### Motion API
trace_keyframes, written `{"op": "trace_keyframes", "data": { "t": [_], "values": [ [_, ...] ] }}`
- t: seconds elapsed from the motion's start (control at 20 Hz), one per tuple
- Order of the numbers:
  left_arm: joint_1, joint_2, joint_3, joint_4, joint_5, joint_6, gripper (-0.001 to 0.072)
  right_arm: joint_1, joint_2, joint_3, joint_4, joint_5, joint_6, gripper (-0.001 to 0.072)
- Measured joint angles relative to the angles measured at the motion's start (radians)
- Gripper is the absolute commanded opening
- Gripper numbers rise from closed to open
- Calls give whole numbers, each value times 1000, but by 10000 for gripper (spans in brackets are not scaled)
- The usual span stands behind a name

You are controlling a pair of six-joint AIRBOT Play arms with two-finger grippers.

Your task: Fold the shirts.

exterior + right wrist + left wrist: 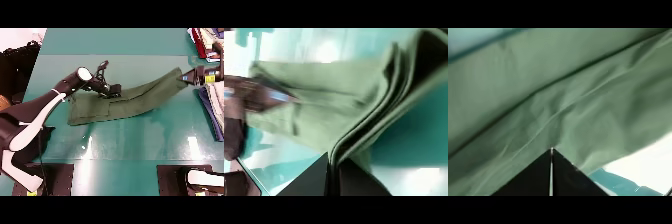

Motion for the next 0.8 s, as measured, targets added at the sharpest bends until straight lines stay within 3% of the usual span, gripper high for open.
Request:
{"op": "trace_keyframes", "data": {
  "t": [0.3,0.8],
  "values": [
    [-43,-73,42,7,-2,-32,26,199,38,179,14,-8,81,13],
    [-34,-76,72,54,-46,-39,26,439,44,276,18,-77,104,13]
  ]
}}
